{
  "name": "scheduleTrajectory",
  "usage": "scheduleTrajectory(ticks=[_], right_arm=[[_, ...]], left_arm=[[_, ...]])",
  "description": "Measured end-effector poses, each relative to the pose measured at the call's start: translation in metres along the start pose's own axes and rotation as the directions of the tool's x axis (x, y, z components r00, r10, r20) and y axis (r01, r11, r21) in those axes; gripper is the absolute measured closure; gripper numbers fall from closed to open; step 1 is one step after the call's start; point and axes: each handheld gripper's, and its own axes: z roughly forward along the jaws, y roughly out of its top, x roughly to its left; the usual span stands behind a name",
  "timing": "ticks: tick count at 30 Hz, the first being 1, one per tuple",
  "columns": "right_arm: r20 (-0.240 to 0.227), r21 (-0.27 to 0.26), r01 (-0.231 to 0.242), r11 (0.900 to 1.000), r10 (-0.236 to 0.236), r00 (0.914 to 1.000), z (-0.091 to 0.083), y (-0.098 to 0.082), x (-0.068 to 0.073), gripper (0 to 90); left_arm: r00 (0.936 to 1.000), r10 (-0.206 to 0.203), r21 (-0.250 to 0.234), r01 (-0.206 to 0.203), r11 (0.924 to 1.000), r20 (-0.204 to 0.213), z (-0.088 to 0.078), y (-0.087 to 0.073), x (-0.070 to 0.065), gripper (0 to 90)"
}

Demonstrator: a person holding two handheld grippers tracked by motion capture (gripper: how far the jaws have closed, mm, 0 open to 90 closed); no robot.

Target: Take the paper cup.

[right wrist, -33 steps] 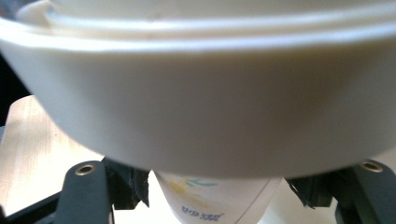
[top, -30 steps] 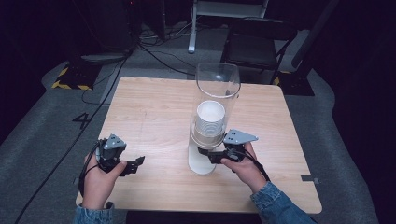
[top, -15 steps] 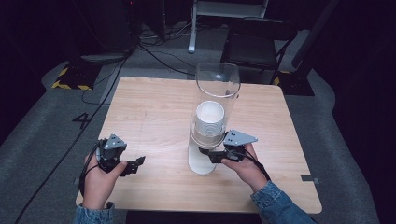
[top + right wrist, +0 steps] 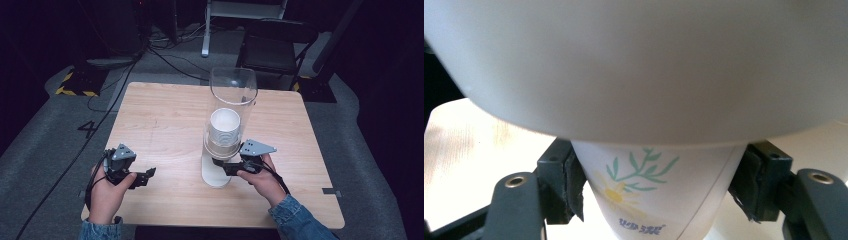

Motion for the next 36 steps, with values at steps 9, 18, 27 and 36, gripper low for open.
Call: scheduleTrajectory(ticks=[9, 18, 27, 36], right_arm=[[-0.017, 0.131, 0.008, 0.991, -0.006, 0.9998, 0.01, -0.024, 0.001, 34.2], [-0.006, 0.184, 0.033, 0.982, -0.033, 0.9995, 0.012, -0.032, 0.001, 33.0], [-0.004, 0.228, 0.037, 0.973, -0.037, 0.9993, 0.009, -0.039, 0.0, 33.2], [0.007, 0.272, 0.064, 0.96, -0.069, 0.9976, -0.001, -0.039, 0.001, 33.6]], left_arm=[[1.0, 0.003, -0.007, -0.003, 1.0, 0.0, -0.001, 0.001, 0.0, 16.3], [0.9999, 0.007, 0.003, -0.007, 1.0, 0.007, 0.001, 0.001, 0.001, 16.2], [0.9998, 0.013, 0.008, -0.014, 0.9999, 0.013, 0.006, 0.004, 0.001, 16.3], [0.9991, 0.029, 0.012, -0.03, 0.9995, 0.03, 0.014, 0.011, -0.001, 16.2]])
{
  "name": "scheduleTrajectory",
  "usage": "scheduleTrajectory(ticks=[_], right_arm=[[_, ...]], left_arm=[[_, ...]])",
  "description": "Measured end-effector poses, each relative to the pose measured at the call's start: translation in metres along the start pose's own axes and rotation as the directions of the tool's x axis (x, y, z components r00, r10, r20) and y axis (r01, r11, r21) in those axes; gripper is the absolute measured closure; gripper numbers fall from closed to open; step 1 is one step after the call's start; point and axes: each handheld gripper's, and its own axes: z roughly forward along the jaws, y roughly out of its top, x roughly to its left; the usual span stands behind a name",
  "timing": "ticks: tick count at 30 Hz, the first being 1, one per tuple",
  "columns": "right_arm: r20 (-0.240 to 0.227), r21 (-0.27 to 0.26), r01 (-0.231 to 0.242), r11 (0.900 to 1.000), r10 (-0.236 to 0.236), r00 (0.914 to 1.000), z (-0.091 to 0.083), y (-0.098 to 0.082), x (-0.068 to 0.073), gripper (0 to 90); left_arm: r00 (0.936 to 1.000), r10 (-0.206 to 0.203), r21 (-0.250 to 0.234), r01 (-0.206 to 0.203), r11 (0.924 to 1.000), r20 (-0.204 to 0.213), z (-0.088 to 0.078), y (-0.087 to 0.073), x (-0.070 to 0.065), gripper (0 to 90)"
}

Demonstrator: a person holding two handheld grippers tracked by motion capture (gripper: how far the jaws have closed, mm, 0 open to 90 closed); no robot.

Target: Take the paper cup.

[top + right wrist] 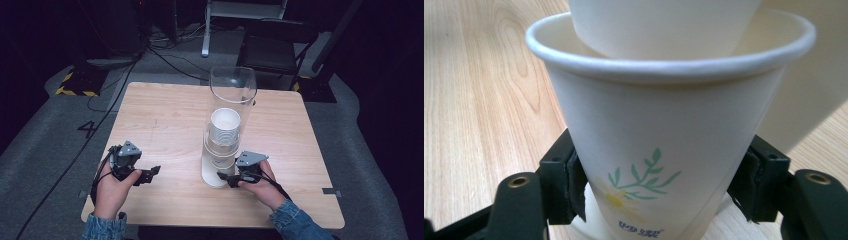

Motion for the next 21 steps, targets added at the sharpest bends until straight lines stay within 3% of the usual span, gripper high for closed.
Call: scheduleTrajectory(ticks=[6, 21], right_arm=[[0.018, 0.033, 0.009, 0.999, -0.009, 0.9998, -0.007, -0.004, -0.001, 33.8], [0.093, 0.06, -0.001, 0.998, -0.004, 0.9957, -0.033, -0.016, -0.012, 33.8]], left_arm=[[0.9994, 0.012, -0.002, -0.011, 0.9999, 0.032, 0.008, 0.008, -0.002, 16.2], [0.9982, 0.045, 0.014, -0.046, 0.9989, 0.039, 0.024, 0.024, -0.002, 16.2]])
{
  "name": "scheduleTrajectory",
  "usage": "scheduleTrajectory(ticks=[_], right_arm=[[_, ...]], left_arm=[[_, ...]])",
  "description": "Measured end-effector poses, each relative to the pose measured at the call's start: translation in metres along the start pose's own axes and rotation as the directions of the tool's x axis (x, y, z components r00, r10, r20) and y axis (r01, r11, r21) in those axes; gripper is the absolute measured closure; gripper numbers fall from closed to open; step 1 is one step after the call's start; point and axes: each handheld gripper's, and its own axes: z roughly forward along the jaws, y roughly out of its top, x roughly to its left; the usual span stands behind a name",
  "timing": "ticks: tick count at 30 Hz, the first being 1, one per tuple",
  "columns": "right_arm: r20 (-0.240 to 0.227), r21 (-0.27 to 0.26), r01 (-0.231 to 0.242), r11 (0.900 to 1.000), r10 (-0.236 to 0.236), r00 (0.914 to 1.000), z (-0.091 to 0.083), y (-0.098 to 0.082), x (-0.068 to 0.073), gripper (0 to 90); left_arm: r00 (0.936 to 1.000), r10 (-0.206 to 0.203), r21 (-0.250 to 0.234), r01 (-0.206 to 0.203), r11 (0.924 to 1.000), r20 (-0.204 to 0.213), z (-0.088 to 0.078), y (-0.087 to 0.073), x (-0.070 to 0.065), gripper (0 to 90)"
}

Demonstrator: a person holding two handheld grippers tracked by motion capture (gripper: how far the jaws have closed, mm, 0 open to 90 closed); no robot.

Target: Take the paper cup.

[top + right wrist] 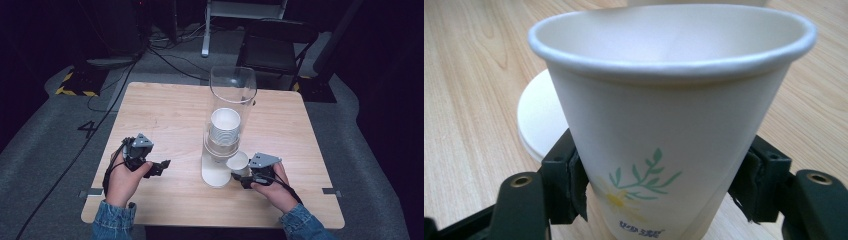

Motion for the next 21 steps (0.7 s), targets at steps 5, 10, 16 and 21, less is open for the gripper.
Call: scheduleTrajectory(ticks=[5, 10, 16, 21], right_arm=[[0.037, -0.017, -0.041, 0.999, 0.041, 0.9985, -0.015, 0.0, -0.014, 33.8], [0.058, -0.073, -0.075, 0.994, 0.08, 0.9952, -0.033, 0.003, -0.028, 33.8], [0.069, -0.13, -0.128, 0.983, 0.137, 0.9881, -0.05, 0.008, -0.042, 33.8], [0.077, -0.156, -0.179, 0.971, 0.193, 0.9782, -0.061, 0.01, -0.056, 33.3]], left_arm=[[1.0, -0.004, 0.0, 0.004, 1.0, 0.0, 0.0, 0.0, 0.001, 16.2], [1.0, -0.007, -0.003, 0.007, 1.0, -0.006, -0.003, -0.001, 0.001, 16.2], [0.9999, -0.007, -0.003, 0.007, 1.0, -0.008, -0.005, -0.004, 0.001, 16.2], [0.9999, -0.015, 0.004, 0.015, 0.9999, -0.005, -0.005, -0.006, 0.001, 16.2]])
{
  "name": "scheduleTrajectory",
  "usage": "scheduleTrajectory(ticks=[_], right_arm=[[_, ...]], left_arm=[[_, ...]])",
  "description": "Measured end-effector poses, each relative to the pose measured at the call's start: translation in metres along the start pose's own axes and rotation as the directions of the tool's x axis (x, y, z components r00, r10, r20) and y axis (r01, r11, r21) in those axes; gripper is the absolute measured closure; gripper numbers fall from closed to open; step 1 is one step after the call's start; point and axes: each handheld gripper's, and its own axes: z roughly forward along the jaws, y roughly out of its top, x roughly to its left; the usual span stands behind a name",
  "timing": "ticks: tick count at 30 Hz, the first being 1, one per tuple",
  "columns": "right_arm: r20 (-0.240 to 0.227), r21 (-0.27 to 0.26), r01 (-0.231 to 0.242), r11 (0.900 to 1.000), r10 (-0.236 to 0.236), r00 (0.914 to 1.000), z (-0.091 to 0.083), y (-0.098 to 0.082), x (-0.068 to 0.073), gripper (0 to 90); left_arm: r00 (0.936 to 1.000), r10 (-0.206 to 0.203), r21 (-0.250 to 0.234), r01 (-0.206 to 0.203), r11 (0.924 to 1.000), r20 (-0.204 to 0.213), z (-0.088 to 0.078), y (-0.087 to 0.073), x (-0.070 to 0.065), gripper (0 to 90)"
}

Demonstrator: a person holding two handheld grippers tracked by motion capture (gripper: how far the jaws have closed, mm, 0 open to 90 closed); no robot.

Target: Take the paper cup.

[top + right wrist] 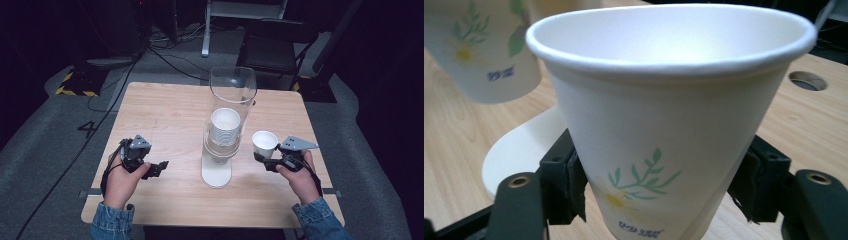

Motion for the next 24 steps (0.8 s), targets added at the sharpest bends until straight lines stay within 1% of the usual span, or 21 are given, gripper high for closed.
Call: scheduleTrajectory(ticks=[5, 8, 9, 11, 13, 14, 16, 17, 18, 19, 22, 23, 24], right_arm=[[0.024, -0.018, -0.062, 0.998, 0.062, 0.9978, -0.003, 0.001, -0.015, 33.2], [0.077, -0.021, -0.089, 0.996, 0.09, 0.9929, -0.001, -0.001, -0.024, 33.1], [0.088, -0.02, -0.107, 0.994, 0.108, 0.9902, 0.002, -0.003, -0.027, 33.1], [0.1, -0.025, -0.14, 0.99, 0.142, 0.9848, 0.006, -0.006, -0.032, 32.9], [0.131, -0.029, -0.148, 0.989, 0.15, 0.9799, 0.009, -0.009, -0.038, 32.8], [0.152, -0.027, -0.142, 0.989, 0.145, 0.9778, 0.011, -0.01, -0.042, 32.8], [0.193, -0.018, -0.146, 0.989, 0.147, 0.9702, 0.014, -0.013, -0.049, 32.7], [0.203, -0.009, -0.151, 0.989, 0.149, 0.9677, 0.015, -0.015, -0.052, 32.7], [0.211, -0.007, -0.157, 0.988, 0.155, 0.9651, 0.017, -0.018, -0.056, 32.7], [0.224, 0.0, -0.17, 0.985, 0.165, 0.9604, 0.018, -0.021, -0.06, 32.7], [0.248, 0.018, -0.189, 0.982, 0.179, 0.9522, 0.023, -0.027, -0.07, 32.5], [0.252, 0.022, -0.198, 0.98, 0.186, 0.9498, 0.023, -0.028, -0.071, 32.4], [0.261, 0.024, -0.212, 0.977, 0.198, 0.9447, 0.025, -0.03, -0.074, 32.3]], left_arm=[[1.0, -0.001, 0.004, 0.001, 1.0, -0.004, -0.001, -0.003, 0.0, 16.3], [1.0, -0.007, 0.003, 0.007, 1.0, -0.005, -0.002, -0.006, 0.0, 16.4], [0.9999, -0.013, 0.006, 0.013, 0.9999, 0.01, -0.002, -0.006, -0.002, 16.4], [0.9998, -0.004, 0.002, 0.004, 1.0, 0.017, -0.002, -0.007, -0.003, 16.4], [0.9999, -0.004, 0.006, 0.004, 1.0, 0.012, -0.002, -0.008, -0.004, 16.3], [0.9999, -0.008, 0.008, 0.008, 0.9999, 0.015, -0.003, -0.009, -0.004, 16.3], [0.9999, -0.009, 0.011, 0.009, 0.9999, 0.008, -0.004, -0.011, -0.004, 16.3], [0.9999, -0.012, 0.014, 0.011, 0.9998, 0.006, -0.004, -0.012, -0.003, 16.3], [0.9997, -0.022, 0.013, 0.022, 0.9997, 0.001, -0.005, -0.014, -0.003, 16.3], [0.9998, -0.021, 0.015, 0.021, 0.9997, 0.001, -0.005, -0.015, -0.003, 16.4], [0.9996, -0.028, 0.014, 0.028, 0.9995, -0.001, -0.007, -0.017, -0.003, 16.4], [0.9998, -0.019, 0.011, 0.019, 0.9998, -0.004, -0.007, -0.017, -0.002, 16.4], [0.9999, -0.017, 0.011, 0.017, 0.9998, 0.001, -0.008, -0.018, -0.003, 16.3]])
